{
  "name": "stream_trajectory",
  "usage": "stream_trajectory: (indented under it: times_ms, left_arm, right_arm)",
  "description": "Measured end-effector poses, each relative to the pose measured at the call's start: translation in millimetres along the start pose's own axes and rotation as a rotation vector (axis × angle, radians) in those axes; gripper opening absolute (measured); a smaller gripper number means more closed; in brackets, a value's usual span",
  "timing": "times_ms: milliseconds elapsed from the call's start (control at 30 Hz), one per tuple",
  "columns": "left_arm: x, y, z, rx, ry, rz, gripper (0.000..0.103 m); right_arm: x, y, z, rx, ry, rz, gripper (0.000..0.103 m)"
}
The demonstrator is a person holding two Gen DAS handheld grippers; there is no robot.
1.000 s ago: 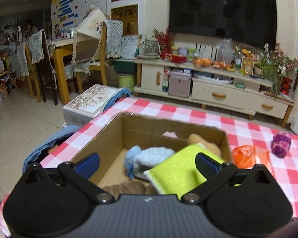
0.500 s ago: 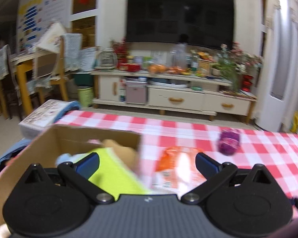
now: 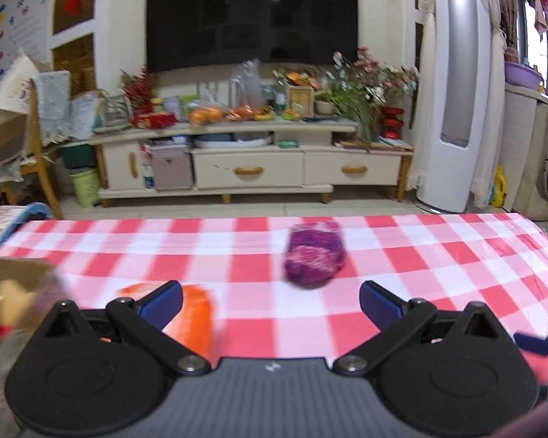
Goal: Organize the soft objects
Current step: 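Move both open grippers back over the remaining table items, then grasp the white floral cloth bundle with the right gripper while the left gripper grasps the pink knit sock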
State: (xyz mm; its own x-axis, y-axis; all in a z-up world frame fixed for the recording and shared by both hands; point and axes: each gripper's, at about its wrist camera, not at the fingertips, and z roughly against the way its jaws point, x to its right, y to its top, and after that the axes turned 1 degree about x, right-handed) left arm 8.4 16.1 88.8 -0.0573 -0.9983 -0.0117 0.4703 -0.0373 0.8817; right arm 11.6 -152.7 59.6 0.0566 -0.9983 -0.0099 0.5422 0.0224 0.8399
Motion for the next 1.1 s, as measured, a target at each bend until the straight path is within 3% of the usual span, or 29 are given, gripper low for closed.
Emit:
stream_trajectory:
  times_ms: [267,600,700,867,1100]
  left_arm:
    - [47,12,-81,-0.046,-0.029,0.005,0.102]
    - [59,20,-161,-0.113,0.049,0.033,0.101]
    - [56,19,-171,-0.126,0.063,0.031,0.094]
    - [52,18,-176,-0.149,0.045,0.065,0.069]
    - [61,15,-168,-0.17,0.023,0.045,0.054]
  right_arm:
    - [-4,1,-4,-0.037,0.028,0.03,0.1]
    - [0,6,-7,-0.077,0.061,-0.007,0.1]
    - [1,7,-8,-0.078,0.067,-0.006,0.096]
    - [3,8,-9,-0.085,0.083,-0.017,0.091]
    - [0,9,-9,-0.083,0.094,0.016,0.09]
